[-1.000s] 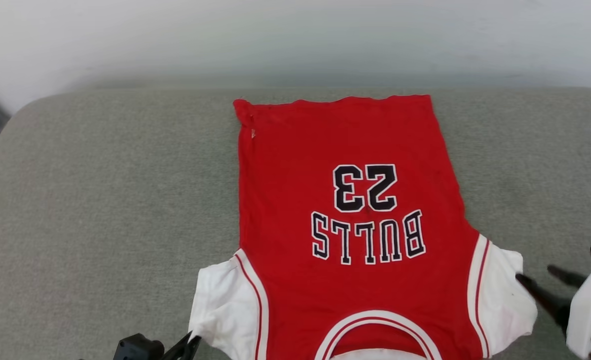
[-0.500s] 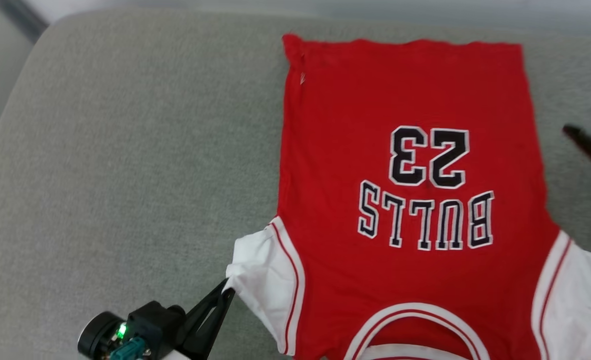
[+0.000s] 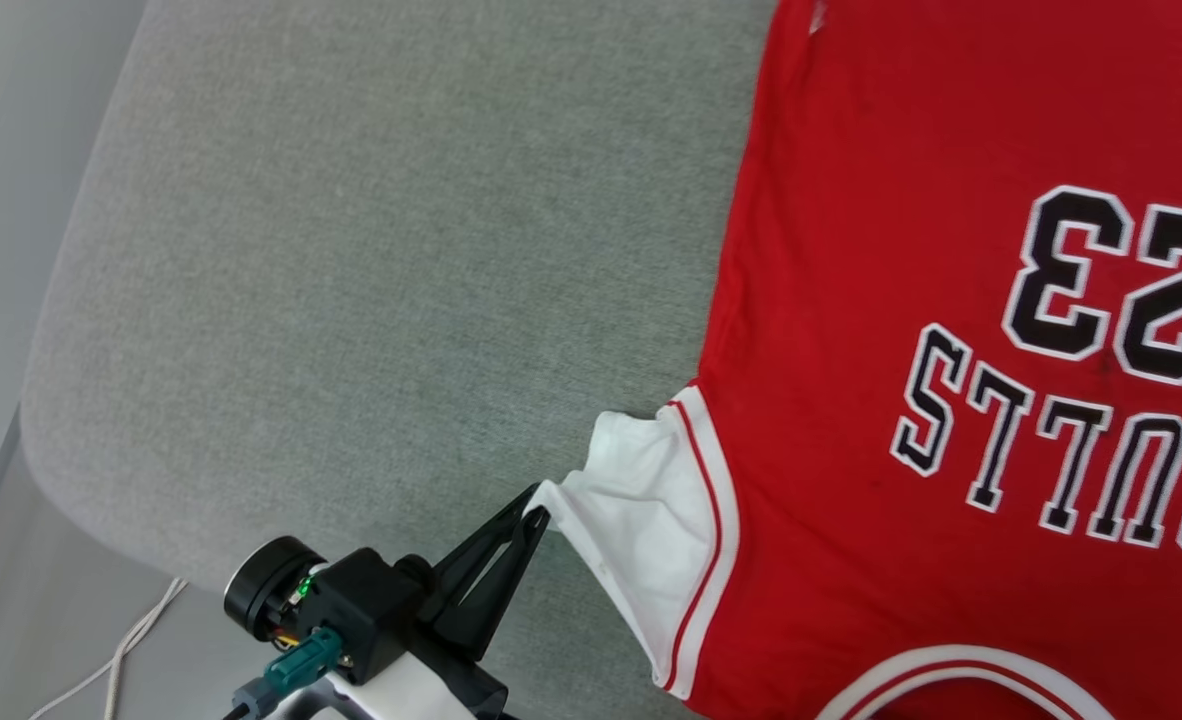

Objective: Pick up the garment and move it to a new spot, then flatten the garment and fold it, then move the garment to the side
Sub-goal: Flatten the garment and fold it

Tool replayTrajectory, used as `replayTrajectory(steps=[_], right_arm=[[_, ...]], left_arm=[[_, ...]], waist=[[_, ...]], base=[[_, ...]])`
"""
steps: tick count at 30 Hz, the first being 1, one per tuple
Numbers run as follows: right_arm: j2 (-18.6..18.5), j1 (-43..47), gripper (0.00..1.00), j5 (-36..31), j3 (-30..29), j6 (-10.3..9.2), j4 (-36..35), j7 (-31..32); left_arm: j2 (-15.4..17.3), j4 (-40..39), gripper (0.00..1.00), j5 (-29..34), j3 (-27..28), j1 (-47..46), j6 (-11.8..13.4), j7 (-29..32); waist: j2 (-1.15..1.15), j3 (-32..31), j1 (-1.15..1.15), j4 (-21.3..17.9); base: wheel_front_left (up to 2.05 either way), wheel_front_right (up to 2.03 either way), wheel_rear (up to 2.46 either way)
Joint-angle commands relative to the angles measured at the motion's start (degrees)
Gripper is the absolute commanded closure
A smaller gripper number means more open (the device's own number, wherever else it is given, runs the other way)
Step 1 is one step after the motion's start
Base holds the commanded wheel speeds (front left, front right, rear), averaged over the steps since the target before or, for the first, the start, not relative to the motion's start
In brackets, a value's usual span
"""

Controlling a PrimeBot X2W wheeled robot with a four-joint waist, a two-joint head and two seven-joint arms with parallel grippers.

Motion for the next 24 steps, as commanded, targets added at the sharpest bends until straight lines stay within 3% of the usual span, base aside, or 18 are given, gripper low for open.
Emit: replayTrajectory(steps=[1,7,13,14,15,24], right_arm=[[-1.01,-2.08,0.00,-1.36,-0.30,-0.02,1.40,-0.36],[-1.45,-5.11,0.00,-4.99,-1.25,-0.02,5.46,0.04],[-0.62,-1.52,0.01,-4.66,-1.05,-0.01,8.09,1.14],[-0.59,-0.89,0.62,-4.68,-1.33,-0.01,8.28,1.41],[-0.66,-0.29,1.00,-4.70,-1.37,-0.02,8.34,1.71],[-0.41,2.79,1.00,-3.52,-2.21,-0.02,7.54,1.04]], left_arm=[[-0.62,0.33,1.00,-0.05,0.07,-1.27,-0.21,-0.66],[-1.58,1.27,1.00,-0.26,-0.52,-2.54,-1.19,-1.95],[-2.19,2.82,1.00,-0.43,-0.98,-3.42,-1.73,-3.01],[-2.23,3.11,1.00,-0.48,-1.02,-3.48,-1.87,-3.12],[-2.23,3.36,1.00,-0.51,-1.01,-3.52,-1.98,-3.24],[-1.88,5.37,1.00,-0.40,-0.65,-3.59,-1.57,-4.31]], waist=[[0.00,3.44,-0.02,3.58],[0.00,5.72,-0.02,5.61],[0.00,6.90,-0.02,6.25],[0.00,6.94,-0.02,6.28],[0.00,6.90,-0.02,6.28],[0.00,3.16,-0.02,4.13]], base=[[0.00,0.00,0.00],[0.00,0.00,0.00],[0.00,0.00,0.00],[0.00,0.00,0.00],[0.00,0.00,0.00],[0.00,0.00,0.00]])
